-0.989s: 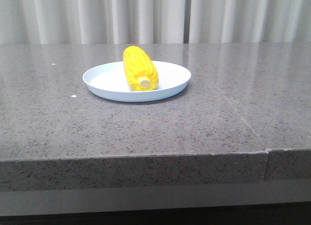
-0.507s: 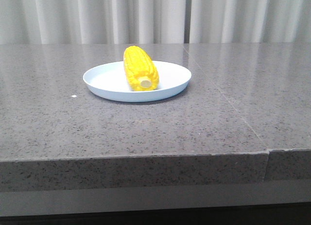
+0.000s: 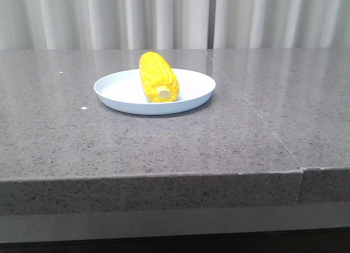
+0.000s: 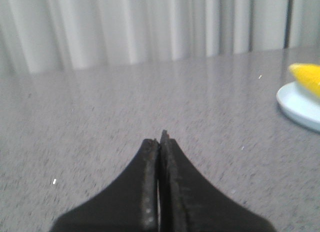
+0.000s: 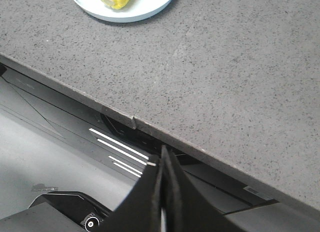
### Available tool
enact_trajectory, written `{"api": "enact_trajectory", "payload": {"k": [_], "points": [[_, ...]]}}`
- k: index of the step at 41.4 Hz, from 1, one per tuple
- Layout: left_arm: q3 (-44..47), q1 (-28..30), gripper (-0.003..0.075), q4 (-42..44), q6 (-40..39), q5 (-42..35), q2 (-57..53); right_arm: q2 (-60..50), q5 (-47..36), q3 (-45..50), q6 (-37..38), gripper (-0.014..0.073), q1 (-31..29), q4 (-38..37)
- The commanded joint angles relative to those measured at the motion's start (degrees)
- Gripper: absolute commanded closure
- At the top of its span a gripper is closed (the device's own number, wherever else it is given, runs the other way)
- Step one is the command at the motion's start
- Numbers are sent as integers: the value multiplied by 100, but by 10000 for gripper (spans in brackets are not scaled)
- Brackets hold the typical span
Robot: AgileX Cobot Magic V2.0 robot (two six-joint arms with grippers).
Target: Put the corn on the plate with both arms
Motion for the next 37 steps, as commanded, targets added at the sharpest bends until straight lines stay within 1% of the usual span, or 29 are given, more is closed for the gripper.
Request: {"api": "enact_trajectory", "payload": {"k": [1,4,8,10,14,19,20,37], "points": [[-10,39,740,512,-660,-645,-108,38,-335,-128,-10,713,-2,-42],[181,92,740,448,-660,-953,-108,38,-328,-128,-10,713,-2,-47],[574,115,741,-45,-660,-1724,-121,38,-328,-128,-10,713,-2,-47],[512,115,740,-78,-660,-1319,-121,38,-322,-128,-10,713,-2,-46],[550,115,740,47,-660,-1213,-121,38,-322,-128,-10,713,-2,-46],[550,115,740,990,-660,-1144,-121,38,-322,-128,-10,713,-2,-46],[550,115,740,1065,-660,-1144,-121,38,-322,-128,-10,713,-2,-46],[550,115,740,1044,-660,-1144,-121,38,-322,-128,-10,713,-2,-46]]}}
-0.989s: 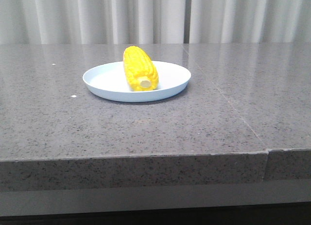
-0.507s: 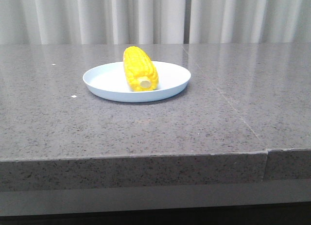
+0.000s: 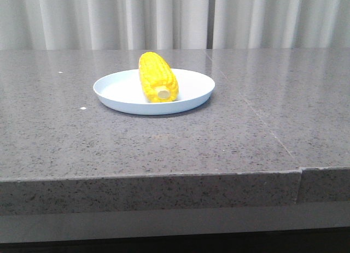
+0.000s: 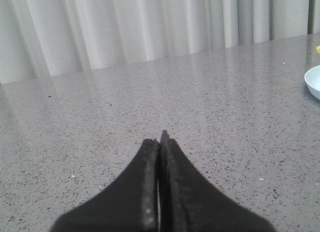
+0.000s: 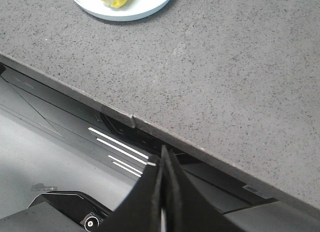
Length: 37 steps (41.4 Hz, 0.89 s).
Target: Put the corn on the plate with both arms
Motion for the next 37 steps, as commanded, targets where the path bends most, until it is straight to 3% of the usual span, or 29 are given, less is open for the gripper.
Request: {"api": "enact_trajectory", "payload": {"k": [1,15,18,23,31,37], "points": [[20,19,740,15,-55,-422,-121,38,-322,-128,-10,713,-2,-46],[20,19,740,15,-55,-422,-121,-29,-371,-67,-10,713,-2,-38],[20,19,740,15,-55,-422,-110,-251,-577,158,-74,713,-272,-189],[20,19,740,15,-55,-422,-110,-990,-1707,1051,-74,713,-1122,-173],[20,19,740,15,-55,-422,-110,-2193,-4440,3163,-70,713,-2246,-140],[20,19,740,15,-55,-422,-110,-2752,-5502,4165,-68,713,-2666,-98]]}}
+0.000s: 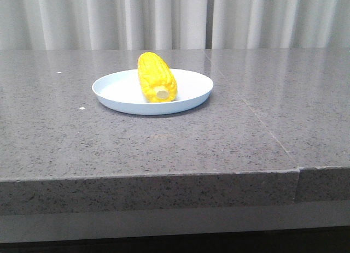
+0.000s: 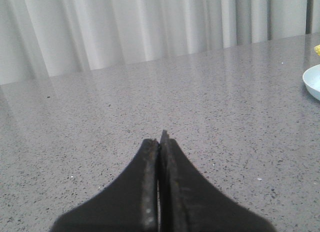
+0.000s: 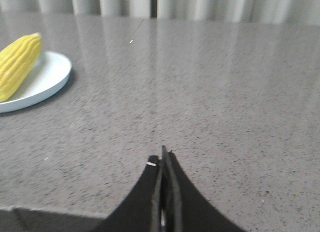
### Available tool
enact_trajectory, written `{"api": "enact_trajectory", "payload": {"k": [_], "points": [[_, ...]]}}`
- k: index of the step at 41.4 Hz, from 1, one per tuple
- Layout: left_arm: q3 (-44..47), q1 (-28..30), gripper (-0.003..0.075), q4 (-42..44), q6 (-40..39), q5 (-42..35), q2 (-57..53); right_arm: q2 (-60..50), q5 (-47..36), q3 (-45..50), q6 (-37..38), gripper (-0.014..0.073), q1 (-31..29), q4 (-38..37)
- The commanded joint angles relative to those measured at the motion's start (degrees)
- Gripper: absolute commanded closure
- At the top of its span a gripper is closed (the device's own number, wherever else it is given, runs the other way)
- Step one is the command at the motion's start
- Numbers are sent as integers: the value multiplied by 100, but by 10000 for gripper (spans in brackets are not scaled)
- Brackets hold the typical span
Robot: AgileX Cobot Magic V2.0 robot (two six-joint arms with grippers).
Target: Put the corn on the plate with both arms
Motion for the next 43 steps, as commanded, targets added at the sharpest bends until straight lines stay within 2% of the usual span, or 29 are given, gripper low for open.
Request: {"api": "enact_trajectory", "payload": {"k": [1,10,43], "points": [[20,19,740,-1,-55,-422,-110,-237,-1219,309,-42,713,-230,34],[20,19,740,-1,-55,-422,-110,-426,-1830,882,-21,713,-391,351],[20,19,740,-1,-55,-422,-110,-426,-1856,867,-21,713,-391,351]]}}
